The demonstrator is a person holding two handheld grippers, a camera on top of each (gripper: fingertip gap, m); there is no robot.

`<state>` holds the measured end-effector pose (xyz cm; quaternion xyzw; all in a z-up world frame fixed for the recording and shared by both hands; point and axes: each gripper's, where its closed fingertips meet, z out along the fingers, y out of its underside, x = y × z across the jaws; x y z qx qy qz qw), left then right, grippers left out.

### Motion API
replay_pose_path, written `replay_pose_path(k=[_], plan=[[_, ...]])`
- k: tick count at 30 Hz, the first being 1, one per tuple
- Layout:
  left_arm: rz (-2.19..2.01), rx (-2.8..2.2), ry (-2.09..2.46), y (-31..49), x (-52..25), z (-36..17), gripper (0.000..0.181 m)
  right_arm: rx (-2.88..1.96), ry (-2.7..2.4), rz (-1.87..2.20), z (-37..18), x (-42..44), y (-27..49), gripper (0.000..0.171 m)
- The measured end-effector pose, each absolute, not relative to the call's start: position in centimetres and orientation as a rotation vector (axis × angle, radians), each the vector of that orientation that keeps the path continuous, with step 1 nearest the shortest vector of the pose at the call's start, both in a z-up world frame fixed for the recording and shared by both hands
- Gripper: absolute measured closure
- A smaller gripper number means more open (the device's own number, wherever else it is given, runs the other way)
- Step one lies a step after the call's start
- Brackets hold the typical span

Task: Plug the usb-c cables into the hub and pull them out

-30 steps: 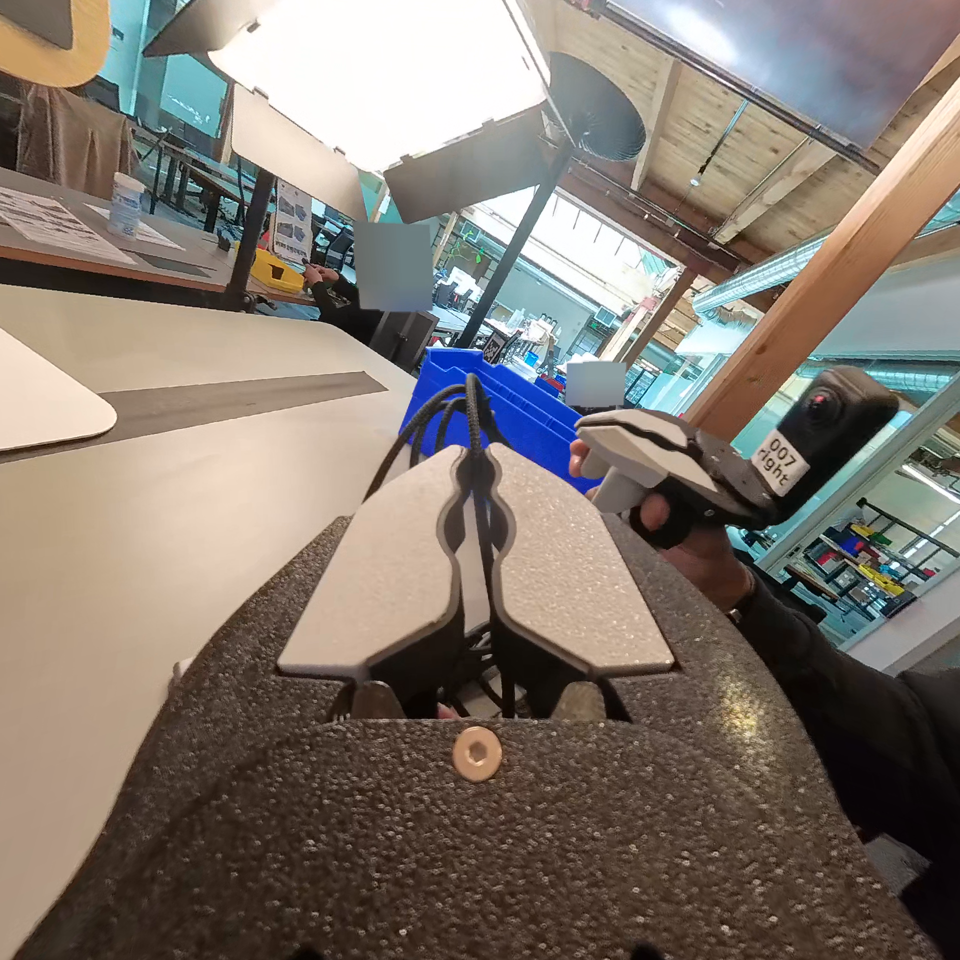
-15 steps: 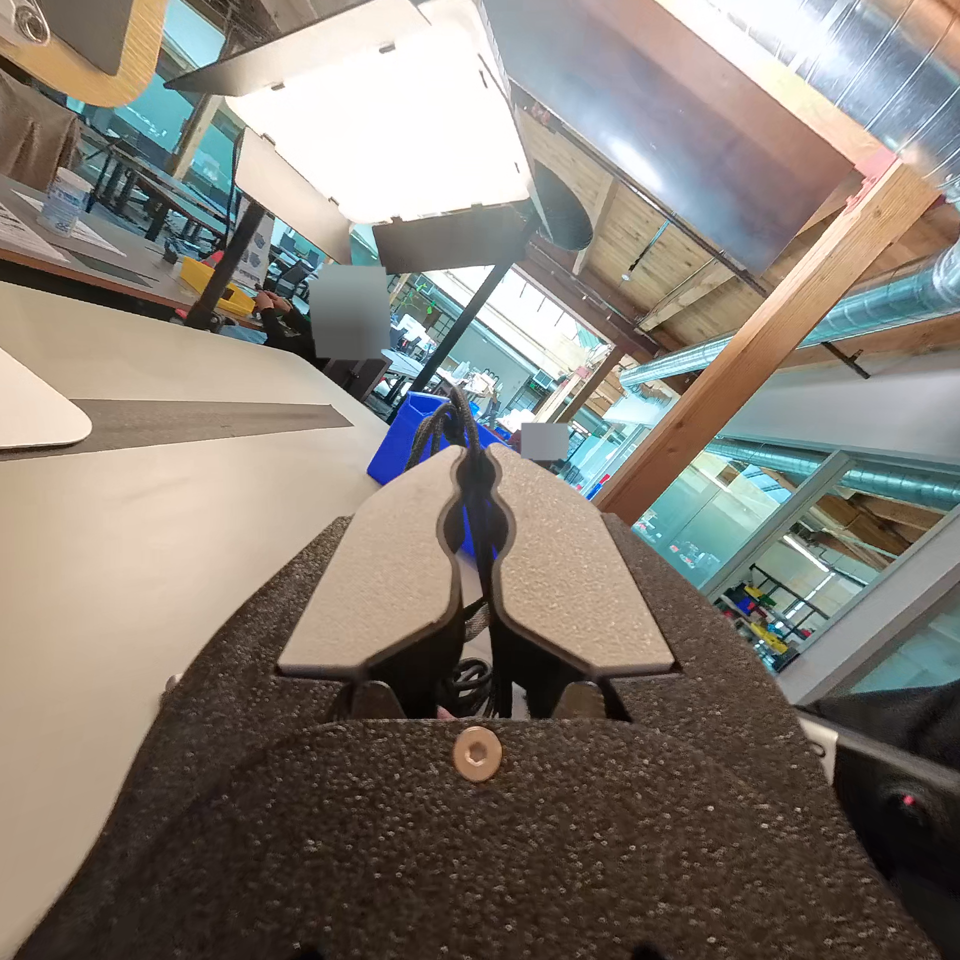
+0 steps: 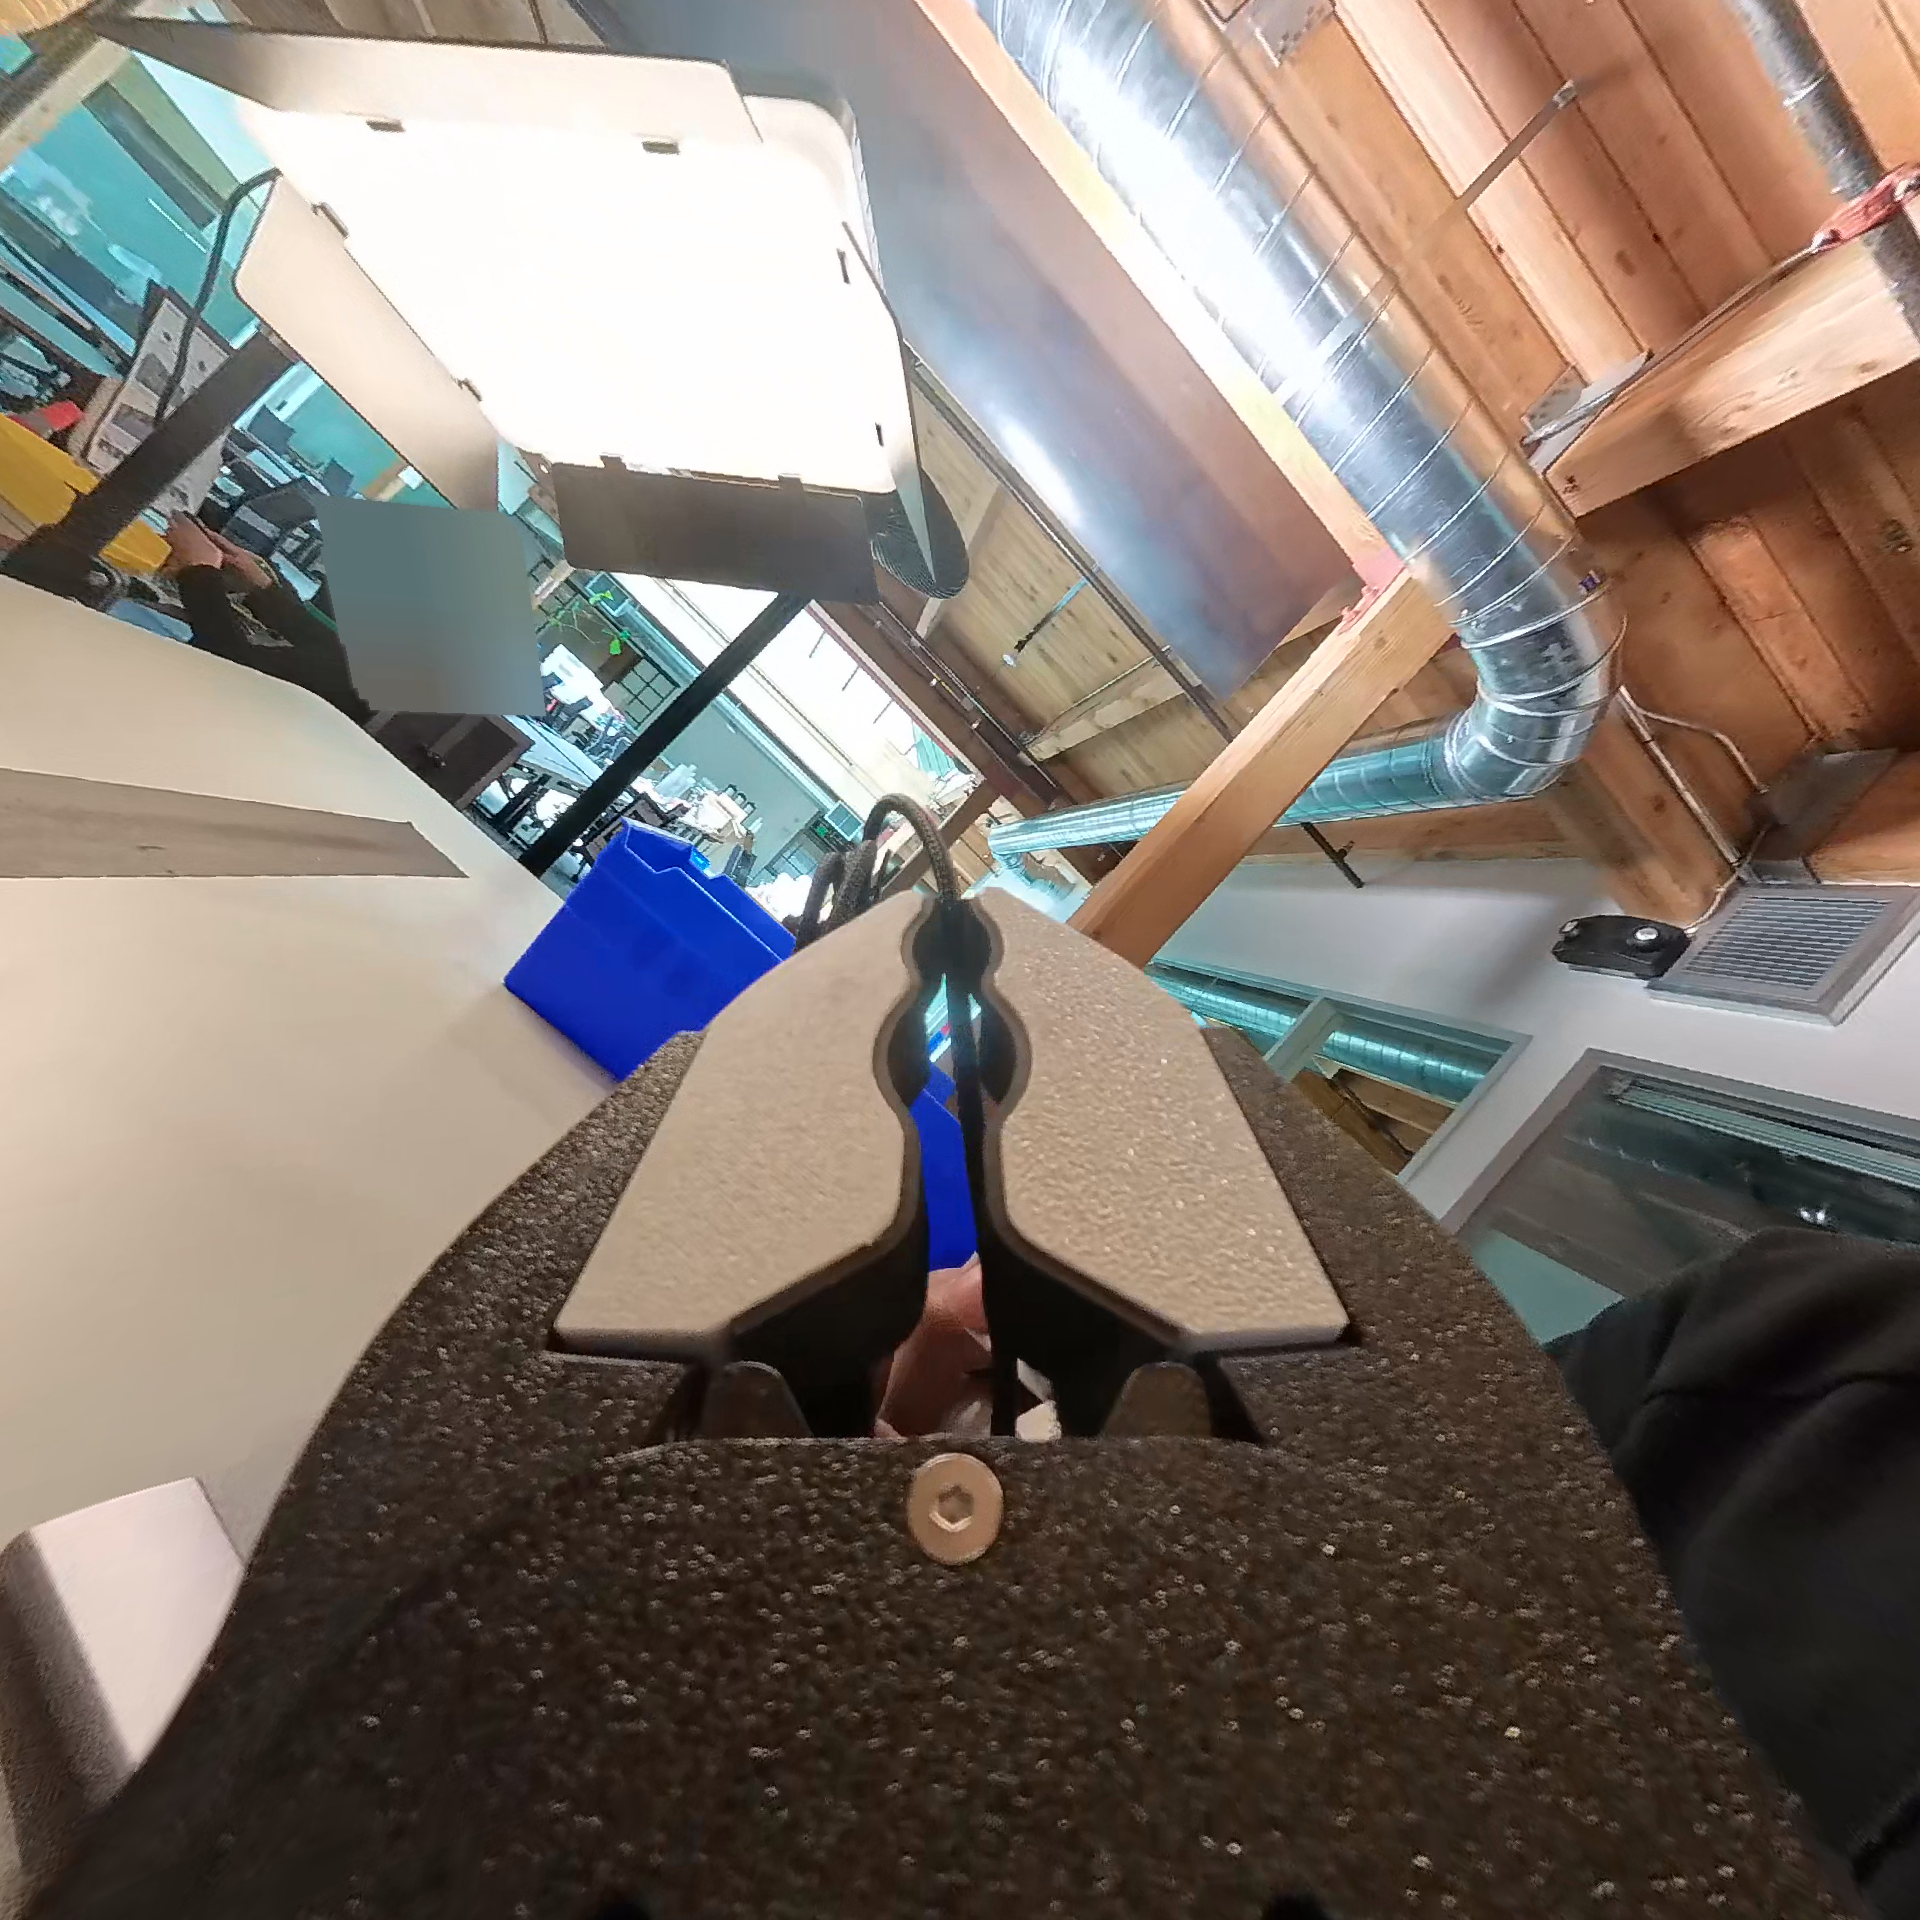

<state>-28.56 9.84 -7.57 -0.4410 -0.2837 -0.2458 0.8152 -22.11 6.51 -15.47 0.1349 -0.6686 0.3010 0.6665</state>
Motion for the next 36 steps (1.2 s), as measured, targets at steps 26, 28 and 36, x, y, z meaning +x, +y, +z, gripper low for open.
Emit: replay_pose_path(k=[26, 28, 36], plan=[[-0.16, -1.312, -0.775, 5.2, -31.1, -12.0, 0.145, -0.111, -1.446, 0.896, -10.5, -26.4, 14.6, 0.164], [-0.061, -1.598, -0.816, 5.4, -30.9, -15.9, 0.144, -0.152, -1.436, 0.886, -10.3, -27.1, 15.9, 0.164], [0.028, -2.13, -0.789, 6.4, -28.9, -22.4, 0.141, -0.266, -1.453, 0.908, -10.2, -28.7, 19.3, 0.163]])
